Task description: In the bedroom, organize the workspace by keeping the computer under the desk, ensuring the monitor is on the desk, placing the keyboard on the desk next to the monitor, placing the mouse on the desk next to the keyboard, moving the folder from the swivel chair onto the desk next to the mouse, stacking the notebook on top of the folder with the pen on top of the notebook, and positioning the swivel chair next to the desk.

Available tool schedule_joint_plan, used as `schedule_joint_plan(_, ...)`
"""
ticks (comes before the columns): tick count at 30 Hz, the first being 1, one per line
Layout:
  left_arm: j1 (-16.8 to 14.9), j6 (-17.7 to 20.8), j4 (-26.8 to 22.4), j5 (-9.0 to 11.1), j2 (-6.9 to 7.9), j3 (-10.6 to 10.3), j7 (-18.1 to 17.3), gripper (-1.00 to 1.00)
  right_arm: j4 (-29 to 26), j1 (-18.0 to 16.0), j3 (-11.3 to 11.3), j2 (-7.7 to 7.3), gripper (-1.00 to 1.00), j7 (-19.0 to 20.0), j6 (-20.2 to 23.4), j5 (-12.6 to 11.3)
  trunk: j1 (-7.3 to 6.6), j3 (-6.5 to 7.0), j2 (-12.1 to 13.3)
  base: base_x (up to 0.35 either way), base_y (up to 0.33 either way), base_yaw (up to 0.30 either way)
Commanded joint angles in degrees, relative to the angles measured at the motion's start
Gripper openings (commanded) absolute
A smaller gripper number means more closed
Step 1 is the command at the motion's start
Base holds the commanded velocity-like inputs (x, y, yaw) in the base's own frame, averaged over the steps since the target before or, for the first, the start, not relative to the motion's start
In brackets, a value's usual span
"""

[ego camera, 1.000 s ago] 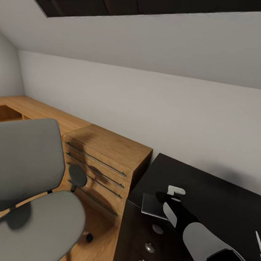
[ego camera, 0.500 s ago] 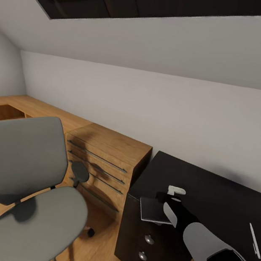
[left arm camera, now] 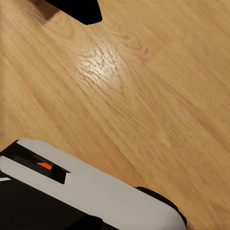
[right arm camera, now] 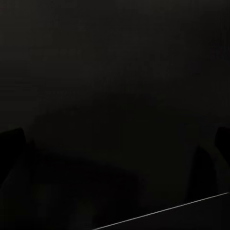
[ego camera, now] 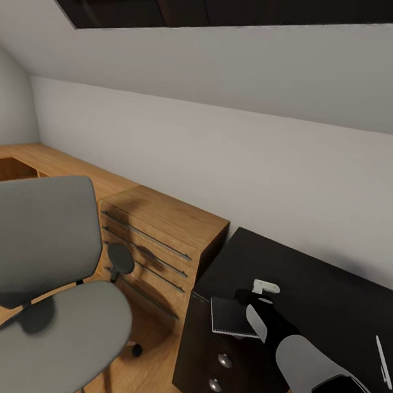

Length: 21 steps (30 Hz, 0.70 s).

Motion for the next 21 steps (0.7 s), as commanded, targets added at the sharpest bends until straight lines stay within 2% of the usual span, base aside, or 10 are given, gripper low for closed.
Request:
schedule_joint_plan(1, 0.02, -0.07, -0.07, 0.61, 0.02, -0.38, -0.26, 1.00, 3.77, 0.02, 0.53, -0.08, 1.00, -0.44, 0.72, -0.48, 0.01, -0.06, -0.02, 0.000, 0.000, 0.000)
schedule_joint_plan(10, 0.02, -0.14, -0.08, 0.61, 0.02, -0.38, -0.27, 1.00, 3.69, 0.02, 0.40, -0.09, 1.00, -0.49, -0.91, -0.48, 0.01, -0.06, -0.02, 0.000, 0.000, 0.000)
schedule_joint_plan(21, 0.02, -0.16, -0.13, 0.61, 0.02, -0.35, -0.23, 1.00, 2.77, 0.02, 0.27, -0.52, 1.00, -0.70, -3.37, -0.57, -2.41, 1.92, 4.40, 0.000, 0.000, 0.000)
